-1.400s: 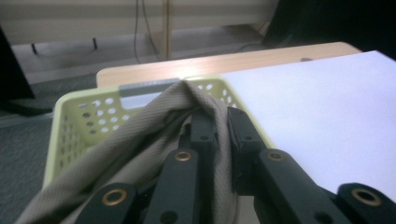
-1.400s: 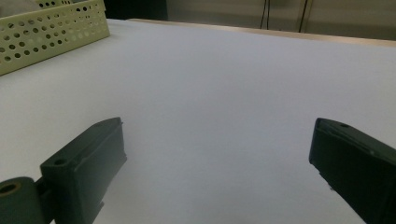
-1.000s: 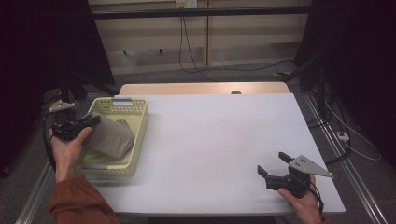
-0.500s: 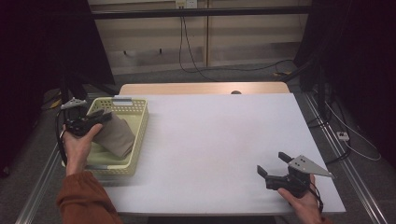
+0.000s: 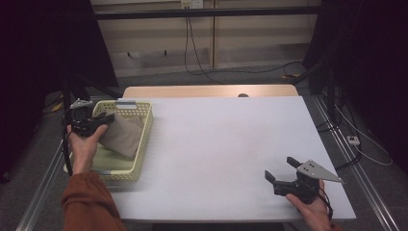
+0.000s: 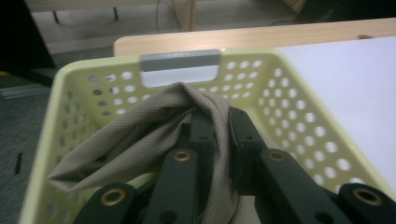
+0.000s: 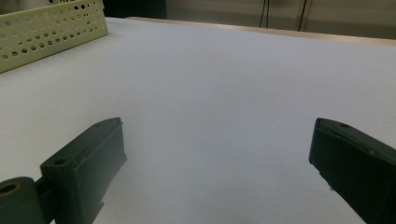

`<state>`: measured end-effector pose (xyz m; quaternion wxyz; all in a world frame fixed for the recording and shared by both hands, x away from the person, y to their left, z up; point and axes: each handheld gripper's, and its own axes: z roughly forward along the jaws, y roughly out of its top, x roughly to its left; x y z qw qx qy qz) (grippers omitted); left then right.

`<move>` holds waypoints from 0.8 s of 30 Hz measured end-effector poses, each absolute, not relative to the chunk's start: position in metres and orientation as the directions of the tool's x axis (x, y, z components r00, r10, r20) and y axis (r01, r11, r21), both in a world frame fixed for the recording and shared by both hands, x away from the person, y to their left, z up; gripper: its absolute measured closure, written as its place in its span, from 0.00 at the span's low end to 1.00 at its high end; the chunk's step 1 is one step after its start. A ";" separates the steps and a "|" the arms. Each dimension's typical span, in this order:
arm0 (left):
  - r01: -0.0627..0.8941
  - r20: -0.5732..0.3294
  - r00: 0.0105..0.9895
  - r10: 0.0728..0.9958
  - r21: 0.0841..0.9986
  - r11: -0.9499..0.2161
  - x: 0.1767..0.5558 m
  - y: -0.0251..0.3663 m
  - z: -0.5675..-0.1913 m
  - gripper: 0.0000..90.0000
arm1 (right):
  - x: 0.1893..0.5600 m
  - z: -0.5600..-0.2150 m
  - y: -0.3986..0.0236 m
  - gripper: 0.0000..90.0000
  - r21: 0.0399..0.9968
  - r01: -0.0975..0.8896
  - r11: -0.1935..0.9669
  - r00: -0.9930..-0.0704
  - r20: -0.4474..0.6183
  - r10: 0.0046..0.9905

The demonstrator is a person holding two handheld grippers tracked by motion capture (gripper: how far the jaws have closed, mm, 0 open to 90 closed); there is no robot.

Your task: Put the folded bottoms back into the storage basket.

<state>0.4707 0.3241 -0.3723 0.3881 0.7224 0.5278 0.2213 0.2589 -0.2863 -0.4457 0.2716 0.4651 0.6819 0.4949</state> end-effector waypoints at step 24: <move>0.604 -0.034 0.307 0.951 0.779 -0.167 0.485 0.333 -0.398 0.85 | 0.259 -0.446 -0.286 0.04 0.927 0.368 0.079 -0.421 0.090 0.902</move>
